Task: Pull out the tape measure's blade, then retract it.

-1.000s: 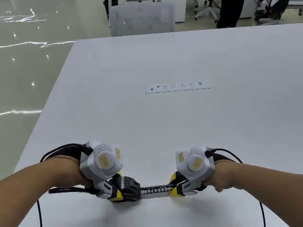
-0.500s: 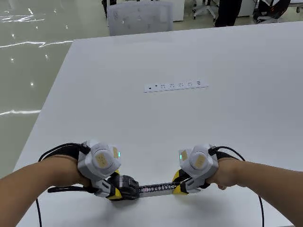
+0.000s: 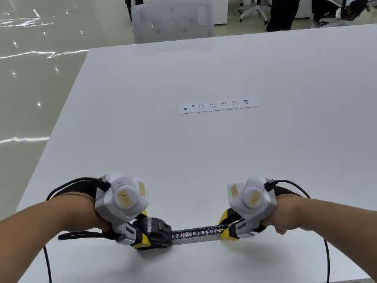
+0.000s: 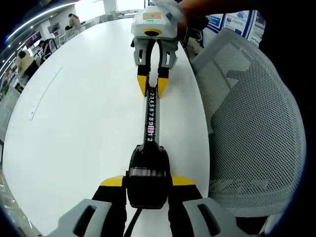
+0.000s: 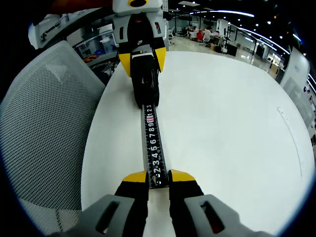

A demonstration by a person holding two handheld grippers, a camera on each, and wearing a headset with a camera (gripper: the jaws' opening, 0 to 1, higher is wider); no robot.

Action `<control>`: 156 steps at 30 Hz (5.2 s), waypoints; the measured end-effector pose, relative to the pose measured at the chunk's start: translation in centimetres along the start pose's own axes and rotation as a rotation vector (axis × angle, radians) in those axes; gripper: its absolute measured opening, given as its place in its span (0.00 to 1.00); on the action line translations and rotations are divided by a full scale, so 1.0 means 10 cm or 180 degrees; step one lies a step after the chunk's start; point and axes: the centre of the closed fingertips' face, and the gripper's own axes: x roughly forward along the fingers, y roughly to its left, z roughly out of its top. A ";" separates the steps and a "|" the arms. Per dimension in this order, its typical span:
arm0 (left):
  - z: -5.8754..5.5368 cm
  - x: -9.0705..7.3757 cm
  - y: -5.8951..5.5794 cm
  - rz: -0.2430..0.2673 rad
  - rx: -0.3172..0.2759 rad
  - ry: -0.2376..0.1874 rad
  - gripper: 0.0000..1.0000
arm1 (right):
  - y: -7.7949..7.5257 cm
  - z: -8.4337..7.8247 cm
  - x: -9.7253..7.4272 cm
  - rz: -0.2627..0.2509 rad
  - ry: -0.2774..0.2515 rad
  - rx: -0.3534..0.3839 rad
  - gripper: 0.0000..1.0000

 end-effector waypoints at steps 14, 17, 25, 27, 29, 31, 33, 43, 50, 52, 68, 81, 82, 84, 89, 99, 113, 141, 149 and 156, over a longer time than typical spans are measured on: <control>0.00 0.00 0.01 0.0010 -0.0015 -0.0024 0.28 | -0.02 -0.09 -0.07 0.0000 -0.0064 0.0025 0.13; 0.00 0.00 0.01 0.0009 -0.0014 -0.0022 0.28 | -0.02 -0.10 -0.09 0.0003 -0.0065 0.0029 0.13; 0.01 0.00 0.01 0.0006 -0.0003 -0.0030 0.28 | -0.01 -0.15 -0.12 0.0010 -0.0053 0.0058 0.14; 0.01 0.01 0.01 0.0005 0.0001 -0.0027 0.28 | -0.02 -0.18 -0.13 0.0009 -0.0048 0.0065 0.13; 0.01 0.01 0.01 -0.0004 0.0009 -0.0022 0.28 | -0.02 -0.20 -0.15 0.0007 -0.0046 0.0086 0.13; 0.01 0.02 0.01 -0.0016 0.0018 -0.0021 0.28 | -0.02 -0.20 -0.15 -0.0001 -0.0049 0.0095 0.13; 0.01 0.02 0.01 -0.0031 0.0019 -0.0030 0.28 | -0.02 -0.21 -0.15 -0.0010 -0.0052 0.0107 0.13; 0.01 0.01 0.00 -0.0062 0.0045 -0.0029 0.28 | -0.01 -0.27 -0.21 -0.0030 -0.0025 0.0136 0.14; 0.01 0.02 0.00 -0.0060 0.0042 -0.0039 0.28 | -0.03 -0.39 -0.28 -0.0047 0.0014 0.0166 0.14; 0.01 0.02 0.00 -0.0057 0.0049 -0.0036 0.28 | -0.02 -0.40 -0.29 -0.0044 0.0025 0.0156 0.14; 0.01 0.01 -0.01 -0.0029 0.0058 -0.0068 0.28 | -0.04 -0.55 -0.40 -0.0072 0.0060 0.0257 0.13; 0.02 0.02 -0.01 -0.0038 0.0065 -0.0077 0.28 | -0.04 -0.61 -0.45 -0.0091 0.0105 0.0272 0.14; 0.02 0.02 0.00 -0.0039 0.0060 -0.0078 0.28 | -0.04 -0.61 -0.45 -0.0090 0.0102 0.0273 0.14; 0.02 0.02 -0.01 -0.0041 0.0063 -0.0080 0.28 | -0.04 -0.61 -0.45 -0.0088 0.0118 0.0258 0.14; 0.02 0.02 -0.01 -0.0033 0.0079 -0.0073 0.28 | -0.03 -0.62 -0.46 -0.0081 0.0132 0.0241 0.14; 0.02 0.02 -0.01 -0.0018 0.0077 -0.0072 0.28 | -0.05 -0.71 -0.53 -0.0079 0.0179 0.0269 0.13; 0.02 0.01 -0.02 0.0026 0.0046 -0.0122 0.28 | -0.07 -0.82 -0.60 -0.0117 0.0235 0.0298 0.13; 0.03 0.01 -0.01 0.0052 0.0065 -0.0152 0.29 | -0.05 -0.89 -0.67 -0.0158 0.0241 0.0369 0.14; 0.04 0.00 0.01 0.0128 0.0082 -0.0229 0.30 | -0.05 -0.87 -0.66 -0.0127 0.0360 0.0245 0.15; 0.02 -0.21 0.24 0.0566 -0.0769 -0.0595 0.53 | -0.06 -0.78 -0.67 -0.0499 0.0049 0.0364 0.53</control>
